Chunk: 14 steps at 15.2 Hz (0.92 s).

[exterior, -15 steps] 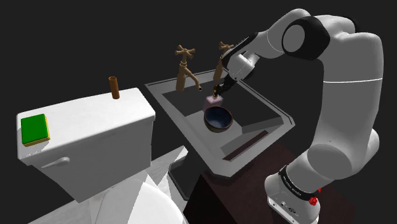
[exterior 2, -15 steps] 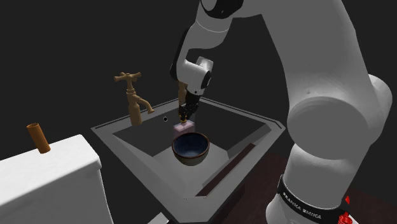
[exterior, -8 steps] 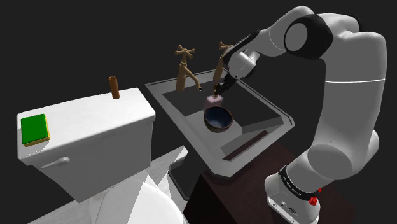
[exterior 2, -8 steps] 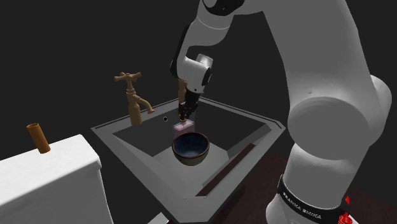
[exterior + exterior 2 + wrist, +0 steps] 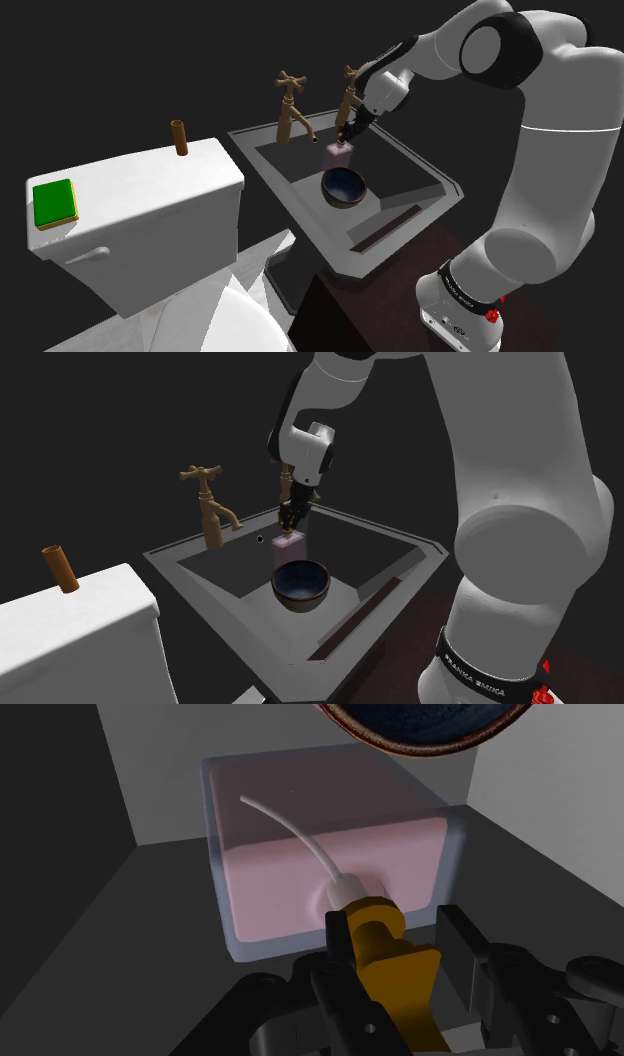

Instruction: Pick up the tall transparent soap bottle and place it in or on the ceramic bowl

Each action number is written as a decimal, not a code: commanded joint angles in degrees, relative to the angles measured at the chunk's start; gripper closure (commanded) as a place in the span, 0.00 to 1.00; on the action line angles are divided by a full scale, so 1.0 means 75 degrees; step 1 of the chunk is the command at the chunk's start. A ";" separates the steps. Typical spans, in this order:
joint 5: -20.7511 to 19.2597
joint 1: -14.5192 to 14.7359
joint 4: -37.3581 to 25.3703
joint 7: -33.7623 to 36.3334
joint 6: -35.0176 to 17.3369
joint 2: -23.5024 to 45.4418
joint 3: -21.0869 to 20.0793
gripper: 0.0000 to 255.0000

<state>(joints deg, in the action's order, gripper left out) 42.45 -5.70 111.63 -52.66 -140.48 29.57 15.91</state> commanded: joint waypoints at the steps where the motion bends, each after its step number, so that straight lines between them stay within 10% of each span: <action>1: -0.0128 0.0050 0.0041 0.0119 0.0114 -0.0177 0.0076 1.00; 14: -0.0912 0.0301 0.0013 0.0881 0.0896 -0.1098 0.0462 1.00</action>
<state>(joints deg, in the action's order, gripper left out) 36.05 -3.60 111.73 -46.49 -134.19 21.88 19.18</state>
